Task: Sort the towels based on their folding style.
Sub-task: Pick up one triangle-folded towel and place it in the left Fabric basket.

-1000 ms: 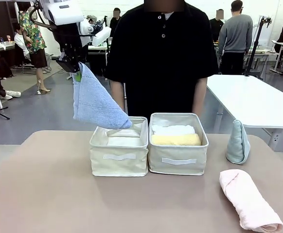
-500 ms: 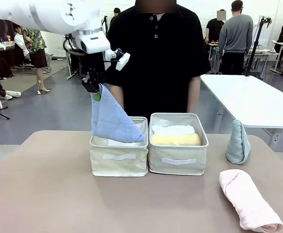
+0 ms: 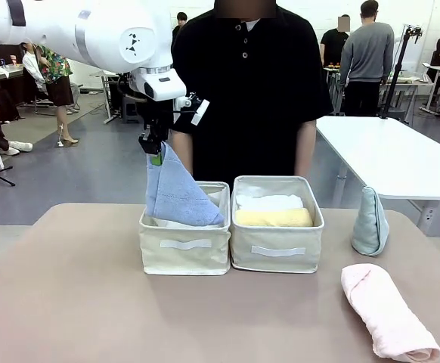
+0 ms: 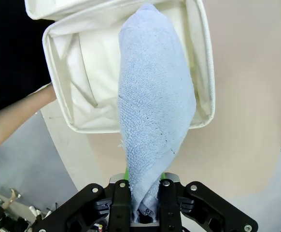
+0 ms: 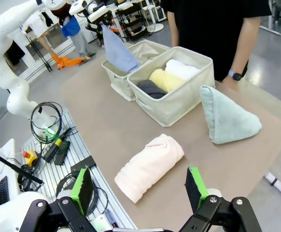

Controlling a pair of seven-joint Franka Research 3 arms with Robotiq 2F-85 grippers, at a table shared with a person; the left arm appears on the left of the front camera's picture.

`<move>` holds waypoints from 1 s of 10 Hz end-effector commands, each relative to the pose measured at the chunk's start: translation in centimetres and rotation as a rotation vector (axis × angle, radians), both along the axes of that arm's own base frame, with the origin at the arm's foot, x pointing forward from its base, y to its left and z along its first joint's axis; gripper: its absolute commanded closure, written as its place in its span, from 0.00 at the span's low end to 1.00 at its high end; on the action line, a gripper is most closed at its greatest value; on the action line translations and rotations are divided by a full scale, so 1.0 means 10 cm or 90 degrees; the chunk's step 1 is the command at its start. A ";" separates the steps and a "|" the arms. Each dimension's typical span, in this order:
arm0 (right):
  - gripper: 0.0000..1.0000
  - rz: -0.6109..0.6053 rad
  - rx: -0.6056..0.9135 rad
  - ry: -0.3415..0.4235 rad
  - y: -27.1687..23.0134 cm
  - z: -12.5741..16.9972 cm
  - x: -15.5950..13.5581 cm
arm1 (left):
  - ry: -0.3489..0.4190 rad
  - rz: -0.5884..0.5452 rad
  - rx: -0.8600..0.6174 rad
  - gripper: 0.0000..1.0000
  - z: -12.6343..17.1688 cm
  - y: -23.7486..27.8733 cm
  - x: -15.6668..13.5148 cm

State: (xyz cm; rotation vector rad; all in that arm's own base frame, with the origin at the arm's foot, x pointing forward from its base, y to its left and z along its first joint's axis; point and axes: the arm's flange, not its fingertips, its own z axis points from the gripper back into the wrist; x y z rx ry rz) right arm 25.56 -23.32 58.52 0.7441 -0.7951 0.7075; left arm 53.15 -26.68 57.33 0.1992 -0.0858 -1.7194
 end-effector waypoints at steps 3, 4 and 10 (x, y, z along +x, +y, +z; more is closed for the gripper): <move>0.00 -0.002 0.012 -0.002 0.00 0.01 0.00 | 0.018 -0.028 0.012 0.84 -0.33 -0.12 -0.04; 0.00 -0.002 0.012 -0.002 0.00 0.01 0.00 | 0.028 -0.031 0.010 0.84 -0.43 -0.14 -0.06; 0.00 -0.002 0.012 -0.002 0.00 0.01 0.00 | 0.131 -0.050 0.050 0.84 -1.11 -0.22 -0.19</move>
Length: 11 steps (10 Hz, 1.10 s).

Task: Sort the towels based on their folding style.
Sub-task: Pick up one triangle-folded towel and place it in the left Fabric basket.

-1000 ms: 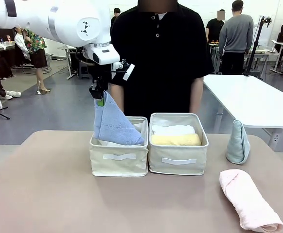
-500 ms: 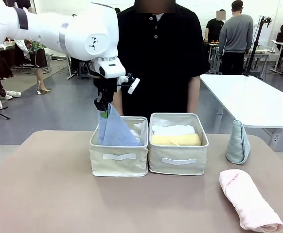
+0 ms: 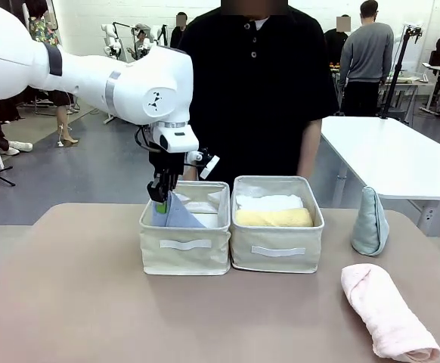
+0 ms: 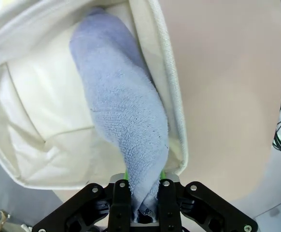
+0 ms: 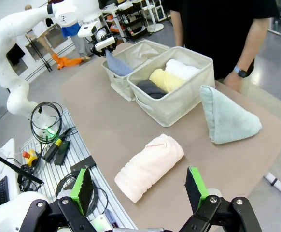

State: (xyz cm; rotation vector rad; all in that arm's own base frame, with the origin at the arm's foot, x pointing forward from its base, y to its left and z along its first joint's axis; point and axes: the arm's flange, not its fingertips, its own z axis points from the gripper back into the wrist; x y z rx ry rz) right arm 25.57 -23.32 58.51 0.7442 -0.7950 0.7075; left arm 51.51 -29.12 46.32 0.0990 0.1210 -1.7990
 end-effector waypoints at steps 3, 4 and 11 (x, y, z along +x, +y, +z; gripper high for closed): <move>0.00 -0.002 0.012 -0.002 0.00 0.01 0.00 | 0.042 -0.019 0.011 0.44 -0.19 0.04 -0.08; 0.00 -0.002 0.012 -0.002 0.00 0.01 0.00 | 0.038 -0.024 0.006 0.27 -0.17 0.04 -0.08; 0.00 -0.002 0.012 -0.002 0.00 0.01 0.00 | 0.011 -0.026 -0.030 0.00 0.08 0.17 -0.10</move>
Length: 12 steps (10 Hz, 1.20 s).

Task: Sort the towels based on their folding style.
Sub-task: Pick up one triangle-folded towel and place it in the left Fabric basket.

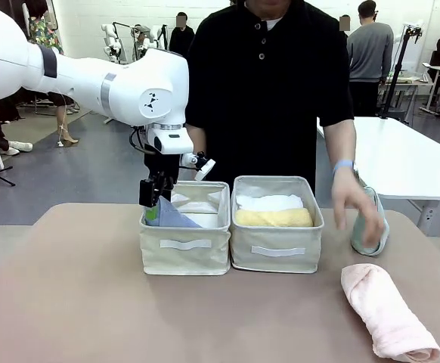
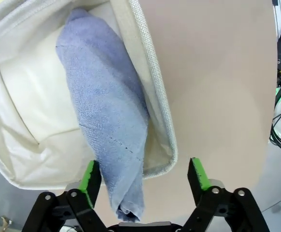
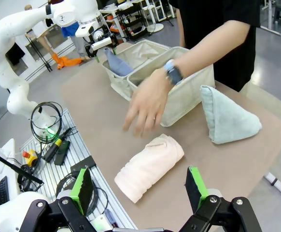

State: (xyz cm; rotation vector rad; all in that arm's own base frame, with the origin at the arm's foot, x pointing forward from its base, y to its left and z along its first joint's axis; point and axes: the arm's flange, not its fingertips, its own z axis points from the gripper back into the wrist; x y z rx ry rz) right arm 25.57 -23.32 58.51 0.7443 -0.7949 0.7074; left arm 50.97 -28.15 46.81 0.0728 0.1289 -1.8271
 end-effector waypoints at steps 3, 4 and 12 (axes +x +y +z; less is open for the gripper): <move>0.00 -0.002 0.012 -0.002 0.00 0.01 0.00 | -0.023 -0.037 -0.084 0.00 0.48 0.21 -0.16; 0.00 -0.002 0.012 -0.002 0.00 0.01 0.00 | -0.041 -0.049 -0.132 0.00 0.77 0.36 -0.26; 0.00 -0.002 0.012 -0.002 0.00 0.01 0.00 | -0.117 0.212 -0.448 0.00 1.70 2.65 -0.76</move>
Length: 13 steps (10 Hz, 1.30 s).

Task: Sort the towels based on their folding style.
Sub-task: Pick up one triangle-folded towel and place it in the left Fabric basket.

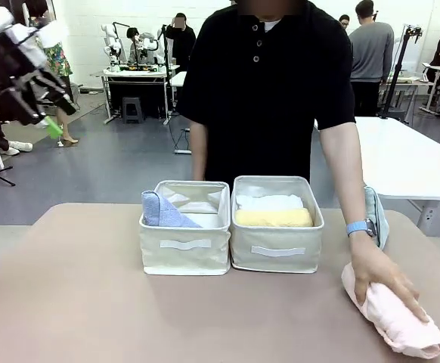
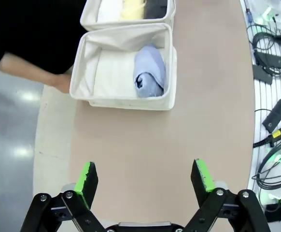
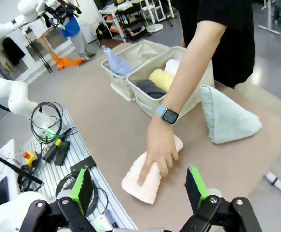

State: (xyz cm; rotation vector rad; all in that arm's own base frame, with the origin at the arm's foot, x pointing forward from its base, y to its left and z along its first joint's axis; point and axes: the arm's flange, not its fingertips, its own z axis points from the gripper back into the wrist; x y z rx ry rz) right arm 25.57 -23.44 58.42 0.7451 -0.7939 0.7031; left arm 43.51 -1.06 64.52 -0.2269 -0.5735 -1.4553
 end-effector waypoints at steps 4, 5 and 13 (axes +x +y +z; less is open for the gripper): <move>0.00 -0.005 -0.073 0.014 0.17 0.12 0.11 | 0.012 0.018 -0.014 0.00 -0.08 0.13 0.01; 0.00 0.008 -0.143 0.042 0.41 0.19 0.26 | 0.012 0.018 -0.014 0.00 -0.08 0.13 0.01; 0.00 0.056 -0.244 0.024 0.44 0.37 -0.18 | 0.012 0.018 -0.014 0.00 -0.08 0.13 0.01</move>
